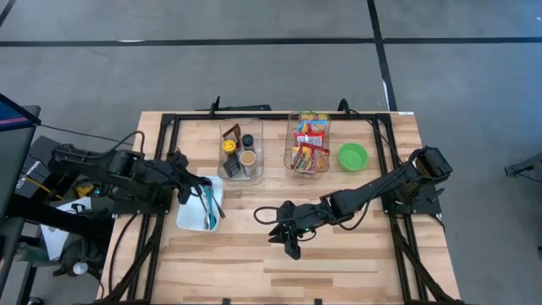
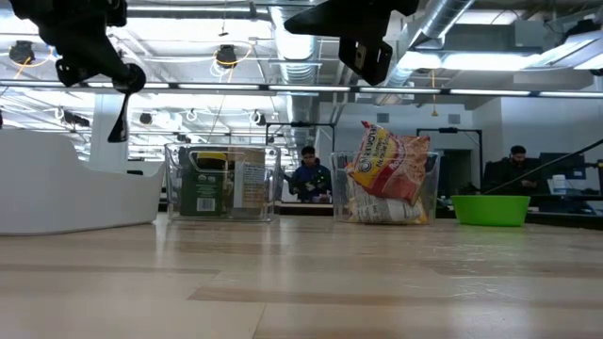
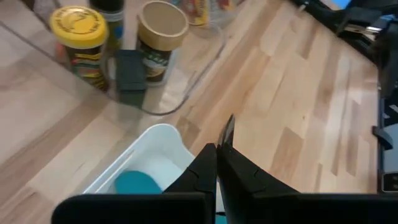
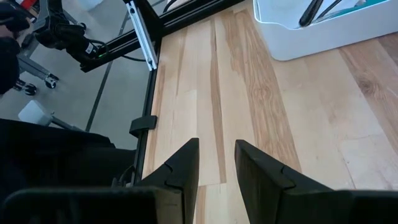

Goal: Pick & Place Food Item
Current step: Put the black spoon into the white bin

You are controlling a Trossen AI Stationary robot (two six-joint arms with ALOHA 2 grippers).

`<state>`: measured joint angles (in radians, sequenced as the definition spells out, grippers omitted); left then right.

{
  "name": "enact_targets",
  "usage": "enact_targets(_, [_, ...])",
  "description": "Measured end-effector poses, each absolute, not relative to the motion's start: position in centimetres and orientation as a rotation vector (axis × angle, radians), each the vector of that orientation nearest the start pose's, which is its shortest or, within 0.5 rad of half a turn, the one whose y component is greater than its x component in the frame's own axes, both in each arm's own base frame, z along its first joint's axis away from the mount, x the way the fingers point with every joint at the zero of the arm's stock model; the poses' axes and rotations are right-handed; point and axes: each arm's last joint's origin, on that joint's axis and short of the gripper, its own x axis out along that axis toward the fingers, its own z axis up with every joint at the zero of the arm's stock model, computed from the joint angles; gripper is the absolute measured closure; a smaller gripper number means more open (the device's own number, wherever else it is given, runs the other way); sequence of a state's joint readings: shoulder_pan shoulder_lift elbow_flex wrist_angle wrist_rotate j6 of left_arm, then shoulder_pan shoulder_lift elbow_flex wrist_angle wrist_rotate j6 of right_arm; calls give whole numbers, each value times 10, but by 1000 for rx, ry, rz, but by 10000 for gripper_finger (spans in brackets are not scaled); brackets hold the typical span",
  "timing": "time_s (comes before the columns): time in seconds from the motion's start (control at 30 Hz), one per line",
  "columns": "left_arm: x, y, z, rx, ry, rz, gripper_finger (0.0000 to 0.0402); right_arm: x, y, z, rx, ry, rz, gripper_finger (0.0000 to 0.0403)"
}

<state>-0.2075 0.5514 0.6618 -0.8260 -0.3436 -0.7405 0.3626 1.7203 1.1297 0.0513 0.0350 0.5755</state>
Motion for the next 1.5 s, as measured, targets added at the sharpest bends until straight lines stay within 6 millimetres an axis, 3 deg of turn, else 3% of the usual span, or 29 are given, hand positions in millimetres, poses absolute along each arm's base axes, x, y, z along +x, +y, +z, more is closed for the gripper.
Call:
enact_targets(0.2, [96, -7, 273, -511, 647, 432, 401, 355, 134, 228, 450, 605, 157, 305])
enact_targets(0.47, [87, -1, 265, -528, 795, 510, 401, 355, 134, 228, 449, 604, 158, 305])
enact_targets(0.83, [98, 2, 256, -557, 927, 562, 400, 355, 134, 228, 449, 605, 159, 305])
enact_targets(1.2, [101, 11, 253, -616, 941, 617, 399, 355, 134, 228, 449, 605, 160, 305])
enact_targets(1.5, [102, 12, 238, -659, 988, 604, 399, 354, 135, 228, 450, 607, 165, 305])
